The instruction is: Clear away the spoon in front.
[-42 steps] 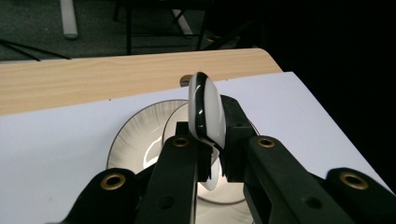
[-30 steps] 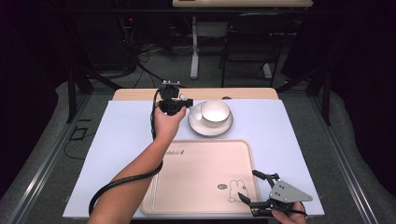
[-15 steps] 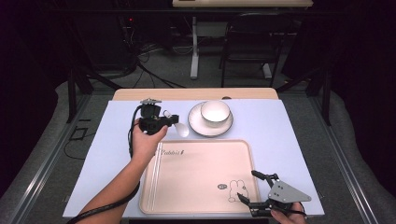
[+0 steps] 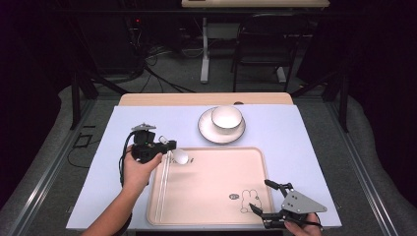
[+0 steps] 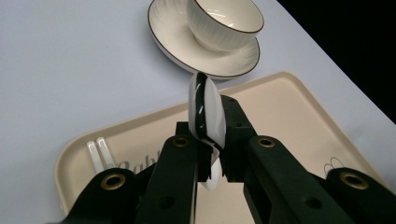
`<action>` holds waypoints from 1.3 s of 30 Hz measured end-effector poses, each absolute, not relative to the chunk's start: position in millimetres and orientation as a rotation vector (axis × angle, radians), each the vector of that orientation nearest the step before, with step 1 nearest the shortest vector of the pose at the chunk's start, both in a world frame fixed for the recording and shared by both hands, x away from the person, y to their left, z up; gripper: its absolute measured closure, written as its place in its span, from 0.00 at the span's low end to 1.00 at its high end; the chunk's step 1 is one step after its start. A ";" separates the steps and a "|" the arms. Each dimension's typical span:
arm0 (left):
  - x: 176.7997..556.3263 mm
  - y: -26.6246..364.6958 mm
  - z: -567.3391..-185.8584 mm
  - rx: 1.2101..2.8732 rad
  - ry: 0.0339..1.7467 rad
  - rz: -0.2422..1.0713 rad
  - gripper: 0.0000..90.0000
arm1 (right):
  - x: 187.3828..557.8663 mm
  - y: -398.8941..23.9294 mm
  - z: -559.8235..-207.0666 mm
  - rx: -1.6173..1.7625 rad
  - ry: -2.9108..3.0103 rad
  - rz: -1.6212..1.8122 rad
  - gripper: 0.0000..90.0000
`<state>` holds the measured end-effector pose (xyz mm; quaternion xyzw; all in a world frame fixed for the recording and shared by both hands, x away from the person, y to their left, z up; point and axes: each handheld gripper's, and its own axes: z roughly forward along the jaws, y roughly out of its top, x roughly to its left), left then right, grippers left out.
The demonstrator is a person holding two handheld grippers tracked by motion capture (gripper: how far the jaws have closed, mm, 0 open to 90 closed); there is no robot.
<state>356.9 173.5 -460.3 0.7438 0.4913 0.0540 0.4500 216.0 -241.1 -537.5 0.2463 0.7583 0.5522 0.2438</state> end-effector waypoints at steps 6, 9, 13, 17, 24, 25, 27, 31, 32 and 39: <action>342.9 178.2 -468.1 1.832 1.211 0.124 0.95 | 215.8 -241.1 -537.6 0.673 2.071 1.507 0.16; 338.0 179.3 -471.5 1.841 1.214 0.125 0.95 | 215.8 -241.2 -537.5 0.673 2.071 1.507 0.16; 327.7 180.7 -477.4 1.869 1.211 0.120 0.95 | 215.6 -241.0 -537.5 0.673 2.071 1.508 0.16; 320.5 182.6 -480.9 1.884 1.218 0.102 0.95 | 215.7 -240.9 -537.6 0.675 2.071 1.506 0.16; 312.3 185.4 -485.7 1.923 1.231 0.081 0.95 | 215.6 -240.6 -537.8 0.678 2.074 1.502 0.16; 311.4 186.3 -486.4 1.926 1.231 0.078 0.95 | 215.7 -240.7 -537.8 0.679 2.075 1.501 0.16; 309.5 187.5 -487.9 1.926 1.240 0.073 0.95 | 215.7 -240.7 -537.8 0.679 2.075 1.500 0.16; 307.3 189.3 -489.6 1.934 1.249 0.066 0.95 | 215.7 -240.5 -537.9 0.679 2.075 1.501 0.16; 307.2 189.5 -489.7 1.940 1.250 0.063 0.95 | 215.7 -240.4 -538.0 0.678 2.075 1.502 0.16; 311.0 188.5 -493.9 1.983 1.280 0.069 0.95 | 215.9 -240.2 -538.2 0.679 2.076 1.500 0.16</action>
